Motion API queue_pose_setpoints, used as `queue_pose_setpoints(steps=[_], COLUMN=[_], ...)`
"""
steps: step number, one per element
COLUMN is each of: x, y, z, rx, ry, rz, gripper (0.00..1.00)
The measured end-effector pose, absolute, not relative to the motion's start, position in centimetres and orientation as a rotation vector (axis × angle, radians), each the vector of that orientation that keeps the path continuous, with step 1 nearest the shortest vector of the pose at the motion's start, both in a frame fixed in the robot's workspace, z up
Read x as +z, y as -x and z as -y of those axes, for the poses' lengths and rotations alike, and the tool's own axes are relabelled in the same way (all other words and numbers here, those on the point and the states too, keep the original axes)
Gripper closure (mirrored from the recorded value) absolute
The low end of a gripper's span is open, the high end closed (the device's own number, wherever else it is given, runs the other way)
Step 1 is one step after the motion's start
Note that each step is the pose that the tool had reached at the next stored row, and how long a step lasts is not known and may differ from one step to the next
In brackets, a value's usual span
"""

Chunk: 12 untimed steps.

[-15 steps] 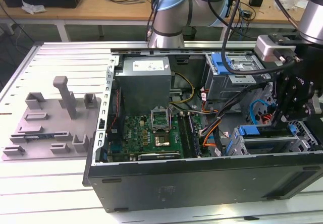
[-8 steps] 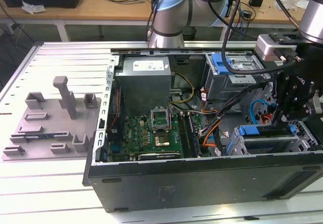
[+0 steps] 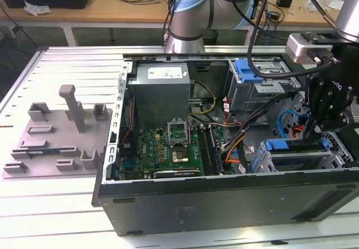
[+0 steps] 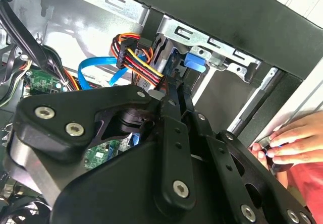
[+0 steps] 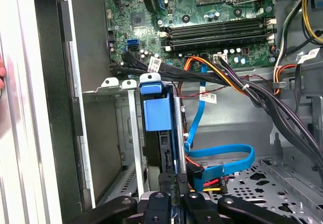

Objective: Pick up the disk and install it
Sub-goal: 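Insert the first disk wire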

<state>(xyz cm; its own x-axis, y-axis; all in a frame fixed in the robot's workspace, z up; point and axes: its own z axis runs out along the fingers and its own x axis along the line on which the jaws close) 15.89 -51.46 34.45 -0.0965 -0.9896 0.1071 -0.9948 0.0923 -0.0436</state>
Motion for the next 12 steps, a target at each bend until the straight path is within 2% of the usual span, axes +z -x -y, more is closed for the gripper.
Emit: queue_pose_setpoints(steps=[12], x=[34.37], y=[-15.89], z=[51.44], rx=[0.162], ry=[-2.081], rz=[2.281], gripper=[0.84])
